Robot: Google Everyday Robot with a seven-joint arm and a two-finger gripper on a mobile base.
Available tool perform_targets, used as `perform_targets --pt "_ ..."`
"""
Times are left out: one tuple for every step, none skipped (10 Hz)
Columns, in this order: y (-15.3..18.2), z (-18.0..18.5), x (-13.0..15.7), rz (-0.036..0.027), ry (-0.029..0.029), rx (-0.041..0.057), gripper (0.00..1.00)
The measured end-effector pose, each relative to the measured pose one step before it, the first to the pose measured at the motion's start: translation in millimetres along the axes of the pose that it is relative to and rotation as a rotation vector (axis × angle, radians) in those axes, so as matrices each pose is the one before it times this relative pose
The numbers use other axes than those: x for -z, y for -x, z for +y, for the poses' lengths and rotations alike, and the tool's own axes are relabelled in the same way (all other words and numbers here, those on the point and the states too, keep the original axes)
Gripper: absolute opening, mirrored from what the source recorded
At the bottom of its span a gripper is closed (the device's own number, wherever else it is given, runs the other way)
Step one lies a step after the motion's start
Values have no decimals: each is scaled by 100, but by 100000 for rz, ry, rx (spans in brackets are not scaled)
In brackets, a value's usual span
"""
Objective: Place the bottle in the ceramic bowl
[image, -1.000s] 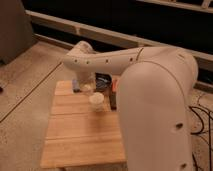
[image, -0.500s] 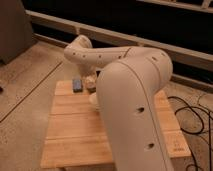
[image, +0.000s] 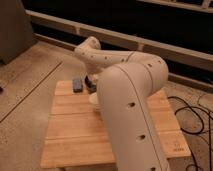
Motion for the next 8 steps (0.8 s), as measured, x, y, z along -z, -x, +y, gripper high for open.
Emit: perform_targets --pt "175 -916 -1452 1001 1140 -920 0" --pt "129 -460 -908 713 813 -356 0" --pt "247 -321 -1178 924 1345 -262 0" --pt "181 117 -1257 1405 1915 -71 0" --pt "32 326 -801 1231 1480 204 0" --pt "-317 432 -858 2239 1360 366 0" --pt "-13 76 -125 312 294 30 1" --pt "-11 -52 -10 16 -36 -53 10"
